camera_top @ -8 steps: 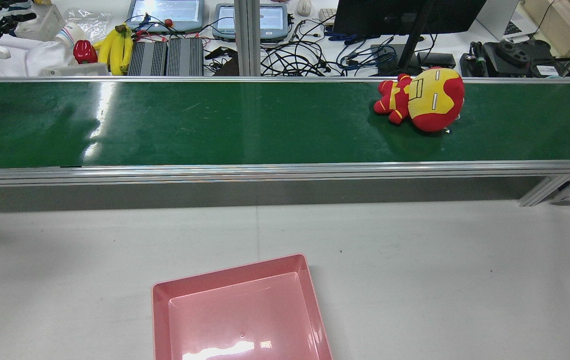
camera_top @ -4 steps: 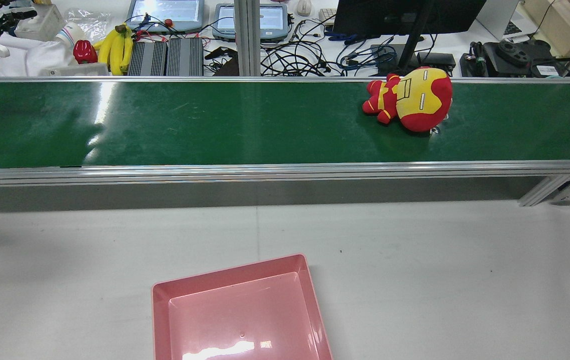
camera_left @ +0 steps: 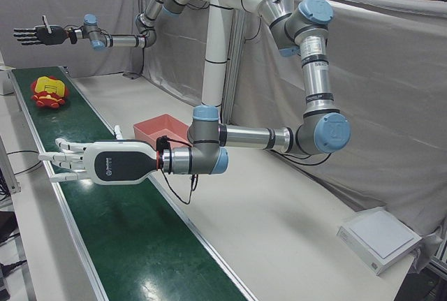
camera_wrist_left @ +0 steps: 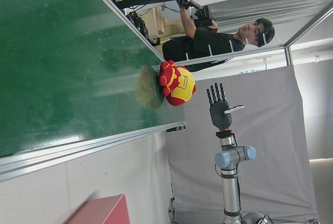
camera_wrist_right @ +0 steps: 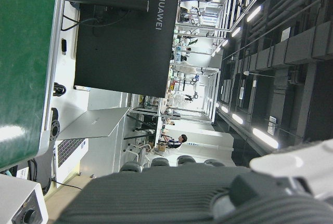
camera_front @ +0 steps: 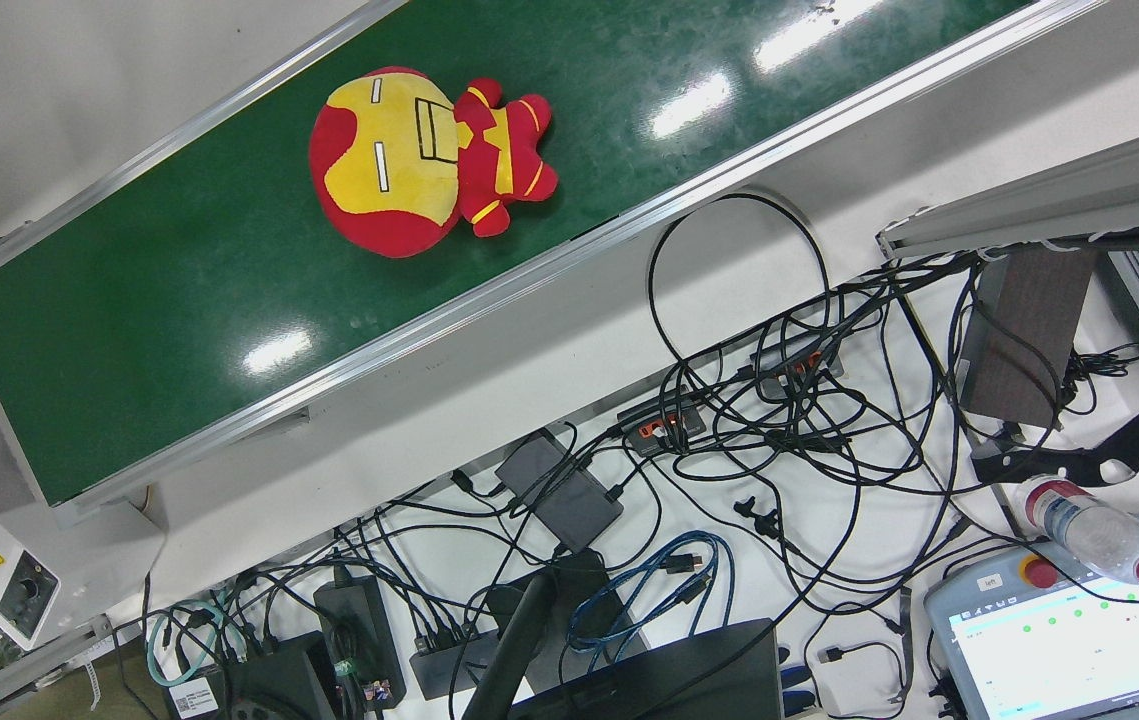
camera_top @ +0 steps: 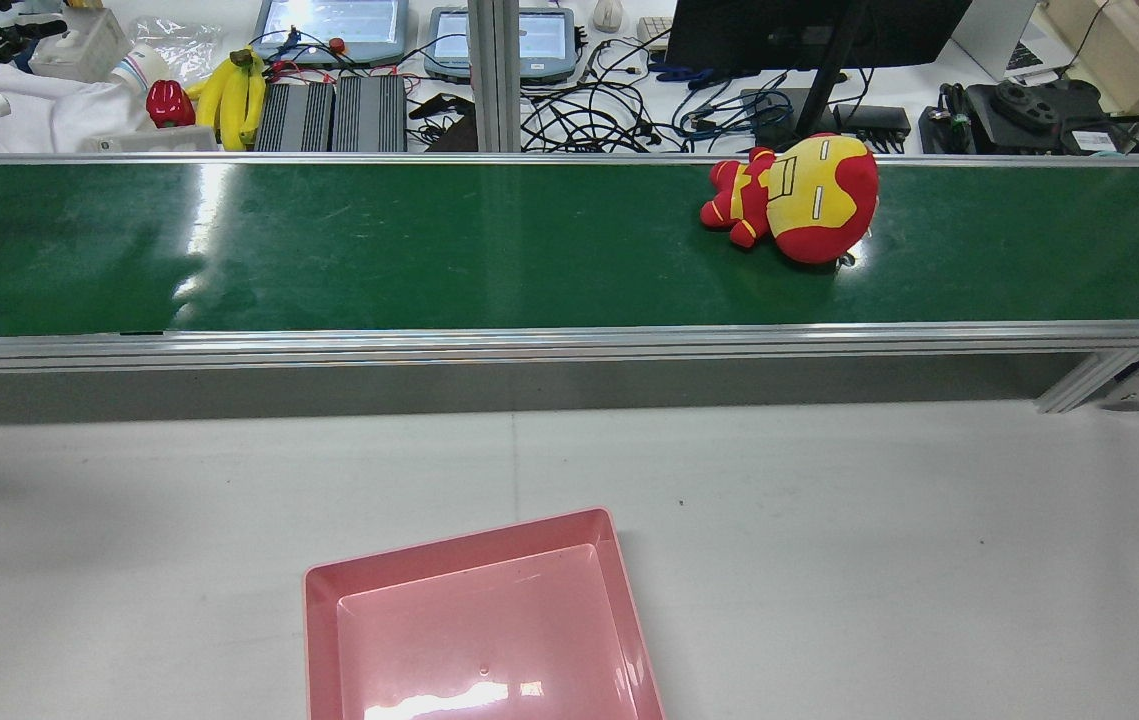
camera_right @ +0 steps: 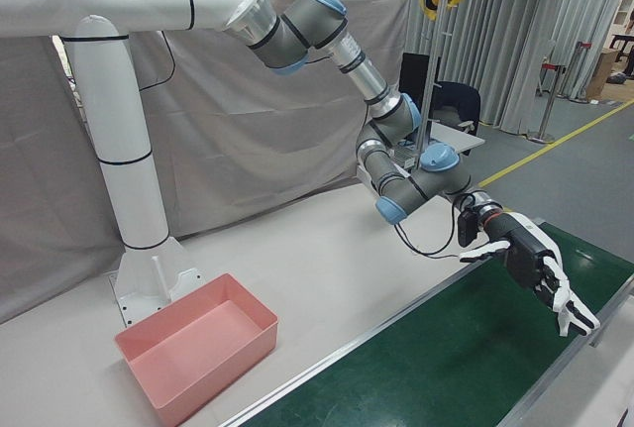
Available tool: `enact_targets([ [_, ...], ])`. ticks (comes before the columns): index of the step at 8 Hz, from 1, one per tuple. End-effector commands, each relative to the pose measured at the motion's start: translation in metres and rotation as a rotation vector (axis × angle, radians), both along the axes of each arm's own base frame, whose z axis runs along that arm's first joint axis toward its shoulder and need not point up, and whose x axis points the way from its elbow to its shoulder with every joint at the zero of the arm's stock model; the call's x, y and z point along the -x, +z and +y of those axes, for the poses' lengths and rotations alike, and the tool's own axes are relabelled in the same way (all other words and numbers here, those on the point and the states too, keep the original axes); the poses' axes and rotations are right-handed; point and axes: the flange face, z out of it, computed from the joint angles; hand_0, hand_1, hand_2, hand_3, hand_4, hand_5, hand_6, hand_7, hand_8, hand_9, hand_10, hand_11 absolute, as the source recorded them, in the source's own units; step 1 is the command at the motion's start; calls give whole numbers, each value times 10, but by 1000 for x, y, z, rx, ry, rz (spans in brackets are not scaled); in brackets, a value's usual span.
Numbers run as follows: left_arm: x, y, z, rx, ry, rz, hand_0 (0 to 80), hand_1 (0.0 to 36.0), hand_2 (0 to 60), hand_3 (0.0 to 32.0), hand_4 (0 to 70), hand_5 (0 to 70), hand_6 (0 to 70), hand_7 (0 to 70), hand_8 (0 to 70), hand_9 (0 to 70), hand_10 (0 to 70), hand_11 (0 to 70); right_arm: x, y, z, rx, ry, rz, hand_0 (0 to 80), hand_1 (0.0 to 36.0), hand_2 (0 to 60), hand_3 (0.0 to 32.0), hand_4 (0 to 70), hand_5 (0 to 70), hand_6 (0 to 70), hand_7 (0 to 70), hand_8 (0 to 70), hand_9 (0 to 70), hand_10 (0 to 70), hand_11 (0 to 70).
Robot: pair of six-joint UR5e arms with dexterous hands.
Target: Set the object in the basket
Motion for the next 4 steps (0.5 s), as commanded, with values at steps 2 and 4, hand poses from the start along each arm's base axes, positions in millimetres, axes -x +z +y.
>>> enact_targets([
  [2, 7, 17, 5, 16, -12, -16, 586, 219, 0, 0, 126, 240, 48, 41, 106, 166, 0, 0, 0, 0, 0, 0, 0, 0, 0, 0, 0, 0, 0, 0, 0, 0, 0, 0, 0, 0],
  [4, 3, 41, 14, 50, -8, -45, 582, 217, 0, 0, 134, 245, 52, 44, 115, 179, 0, 0, 0, 0, 0, 0, 0, 0, 0, 0, 0, 0, 0, 0, 0, 0, 0, 0, 0, 0],
])
